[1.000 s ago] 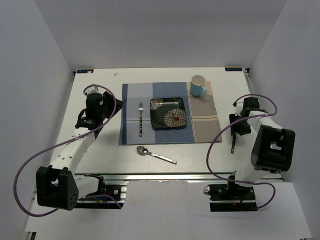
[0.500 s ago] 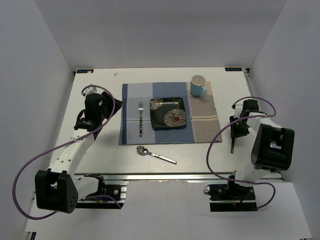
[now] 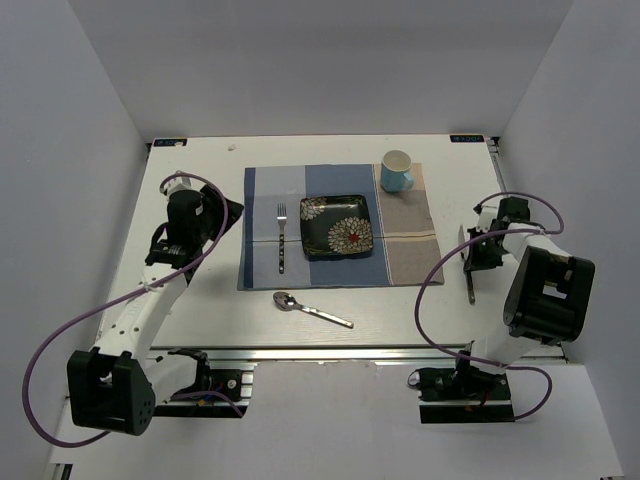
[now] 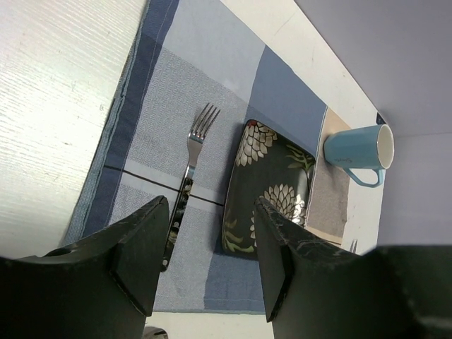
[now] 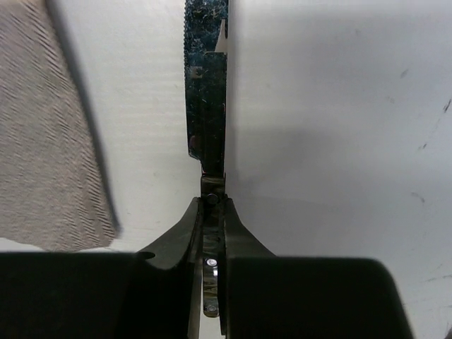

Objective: Set the dinner table for one person

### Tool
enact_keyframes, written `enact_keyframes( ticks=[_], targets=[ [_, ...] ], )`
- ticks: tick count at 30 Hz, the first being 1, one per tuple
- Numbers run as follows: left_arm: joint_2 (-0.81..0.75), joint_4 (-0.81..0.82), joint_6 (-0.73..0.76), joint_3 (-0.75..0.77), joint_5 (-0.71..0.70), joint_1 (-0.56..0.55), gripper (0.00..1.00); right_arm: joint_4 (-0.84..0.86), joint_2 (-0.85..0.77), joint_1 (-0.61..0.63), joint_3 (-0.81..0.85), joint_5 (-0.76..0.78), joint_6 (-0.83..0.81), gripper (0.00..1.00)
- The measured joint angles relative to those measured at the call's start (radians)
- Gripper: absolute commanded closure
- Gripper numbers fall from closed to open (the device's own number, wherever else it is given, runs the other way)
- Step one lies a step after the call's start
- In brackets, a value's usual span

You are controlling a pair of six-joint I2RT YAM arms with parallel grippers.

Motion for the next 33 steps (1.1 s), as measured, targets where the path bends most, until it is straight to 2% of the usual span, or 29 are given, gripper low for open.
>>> enact_keyframes(
  ticks=[8,15,21,33],
  targets=[
    [-0.008,0.001,-0.015,-0.002,0.000,0.000,0.39,-0.002,-0.045,0.027,0.075,-0.145,0.102,1.00],
    [-0.023,0.008,-0.047,-0.024,0.001,0.000,0.39,0.011,-0.091,0.171,0.089,-0.246,0.261,1.00],
    [-0.024,0.007,-0.063,-0.025,0.001,0.000,0.39,0.052,-0.059,0.314,0.093,-0.251,0.362,1.00],
    [-0.064,-0.001,-0.099,-0.060,-0.012,0.000,0.39,0.162,0.174,0.410,0.219,-0.151,0.424,1.00]
  ],
)
